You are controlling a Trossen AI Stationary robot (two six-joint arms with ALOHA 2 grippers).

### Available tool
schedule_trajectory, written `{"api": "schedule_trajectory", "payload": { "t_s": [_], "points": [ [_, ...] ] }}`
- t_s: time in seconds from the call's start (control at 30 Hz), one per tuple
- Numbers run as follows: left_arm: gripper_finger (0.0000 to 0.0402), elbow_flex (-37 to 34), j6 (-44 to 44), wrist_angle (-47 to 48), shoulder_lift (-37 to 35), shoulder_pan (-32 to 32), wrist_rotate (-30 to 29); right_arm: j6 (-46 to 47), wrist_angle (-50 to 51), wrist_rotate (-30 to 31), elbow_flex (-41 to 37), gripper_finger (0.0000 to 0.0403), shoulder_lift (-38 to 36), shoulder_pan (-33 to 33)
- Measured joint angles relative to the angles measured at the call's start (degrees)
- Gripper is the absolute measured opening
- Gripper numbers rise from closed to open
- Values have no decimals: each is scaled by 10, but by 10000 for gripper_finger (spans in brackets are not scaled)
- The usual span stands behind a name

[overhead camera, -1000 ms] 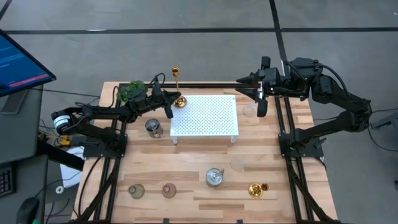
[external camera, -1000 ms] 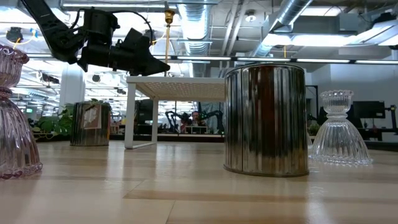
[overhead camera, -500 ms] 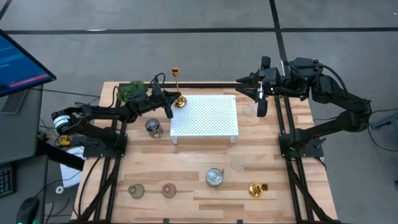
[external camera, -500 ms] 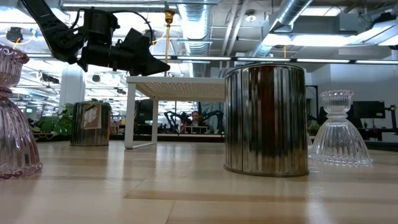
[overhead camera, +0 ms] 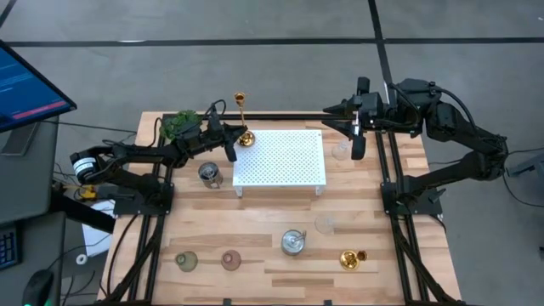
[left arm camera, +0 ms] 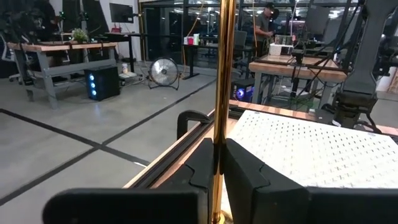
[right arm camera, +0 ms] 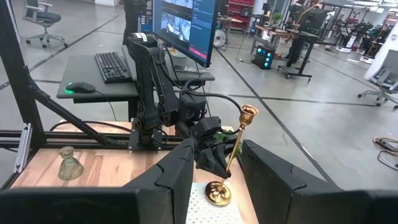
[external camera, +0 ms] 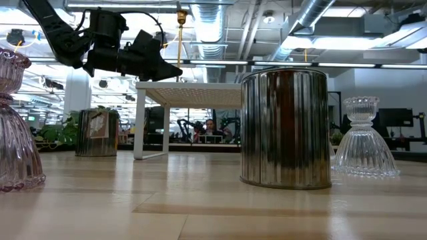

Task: Pick & Place candle stick holders
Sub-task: Put the top gold candle holder on the shelf

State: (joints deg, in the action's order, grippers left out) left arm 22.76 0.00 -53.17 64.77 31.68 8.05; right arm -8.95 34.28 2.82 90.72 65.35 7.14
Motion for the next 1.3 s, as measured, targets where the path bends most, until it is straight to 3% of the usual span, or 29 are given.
{"api": "schedule_trajectory", "payload": {
  "t_s": [0.3, 1.3],
  "points": [
    [19, 1, 15, 0, -6, 0, 25, 0, 0, 0, 0, 127, 0, 0],
    [21, 0, 58, 17, -6, 0, 23, 15, 0, 0, 0, 127, 0, 0]
  ]
}}
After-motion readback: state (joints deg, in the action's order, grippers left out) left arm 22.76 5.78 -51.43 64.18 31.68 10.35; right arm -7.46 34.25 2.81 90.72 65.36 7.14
